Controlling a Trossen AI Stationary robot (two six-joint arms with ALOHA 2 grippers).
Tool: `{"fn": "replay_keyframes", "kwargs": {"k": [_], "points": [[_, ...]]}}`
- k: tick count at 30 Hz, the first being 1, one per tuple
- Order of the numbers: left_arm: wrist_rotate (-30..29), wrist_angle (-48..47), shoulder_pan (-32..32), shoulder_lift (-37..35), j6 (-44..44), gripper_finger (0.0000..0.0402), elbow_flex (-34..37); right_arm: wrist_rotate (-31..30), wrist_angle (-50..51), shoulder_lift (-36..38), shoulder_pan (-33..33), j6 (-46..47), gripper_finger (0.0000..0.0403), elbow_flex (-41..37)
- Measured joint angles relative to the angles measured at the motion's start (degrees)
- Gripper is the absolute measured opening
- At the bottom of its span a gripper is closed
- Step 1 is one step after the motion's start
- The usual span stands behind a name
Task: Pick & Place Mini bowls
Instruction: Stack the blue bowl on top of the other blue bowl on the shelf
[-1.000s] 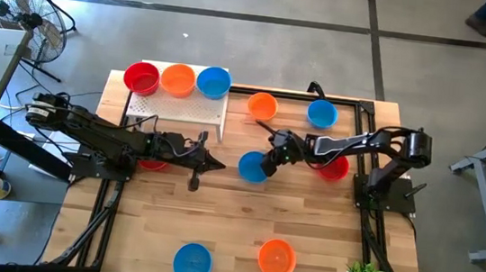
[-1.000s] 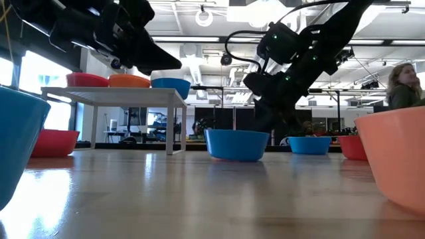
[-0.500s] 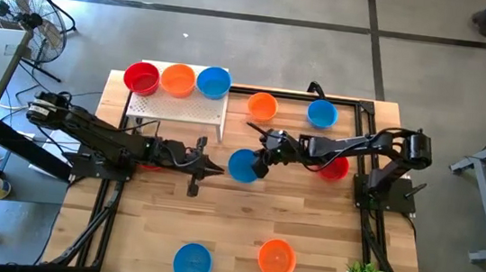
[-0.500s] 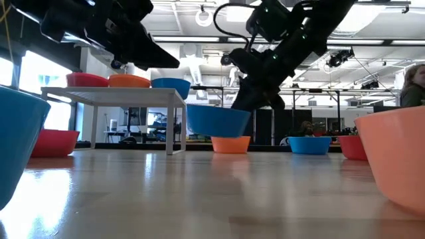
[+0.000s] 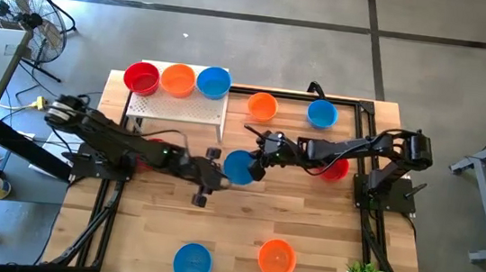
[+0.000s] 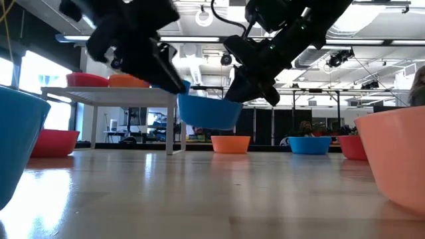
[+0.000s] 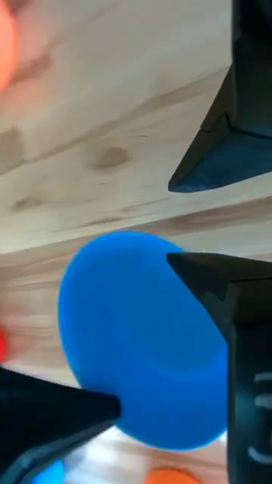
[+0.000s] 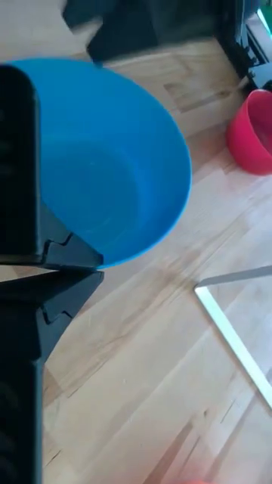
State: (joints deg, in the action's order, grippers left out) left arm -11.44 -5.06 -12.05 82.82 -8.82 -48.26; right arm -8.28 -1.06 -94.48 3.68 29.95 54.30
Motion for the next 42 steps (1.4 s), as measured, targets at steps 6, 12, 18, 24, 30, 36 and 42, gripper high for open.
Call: {"fn": "replay_keyframes", "kwargs": {"k": [6,12,18,24,30,36,42], "points": [[-1.93,-11.75,0.00,6.51,-4.31,0.0136,-9.53,0.60,-0.25,0.00,-0.23,-0.40,0.0002,0.01],[-5.23,-18.37,-0.74,9.16,-6.48,0.0135,-14.55,1.23,-0.70,0.00,-0.37,-0.92,0.0002,0.00],[-8.67,-19.52,-0.74,9.12,-7.40,0.0095,-14.74,1.82,-1.95,0.00,-0.30,-1.78,0.0002,0.00],[-6.38,-21.18,-0.81,9.12,-7.37,0.0043,-14.74,3.01,-3.21,0.00,-0.37,-1.97,0.0002,0.00],[-6.29,-22.09,-0.83,9.12,-7.50,0.0023,-14.74,4.36,-4.53,0.00,-0.33,-2.29,0.0004,0.00],[-7.00,-23.90,-0.80,9.12,-7.14,0.0005,-14.72,5.43,-5.43,0.63,-0.33,-4.87,0.0041,-0.01],[-7.15,-25.31,-0.61,7.78,-5.65,0.0003,-14.66,5.47,-0.57,6.62,-0.77,-8.10,0.0109,-0.04]]}}
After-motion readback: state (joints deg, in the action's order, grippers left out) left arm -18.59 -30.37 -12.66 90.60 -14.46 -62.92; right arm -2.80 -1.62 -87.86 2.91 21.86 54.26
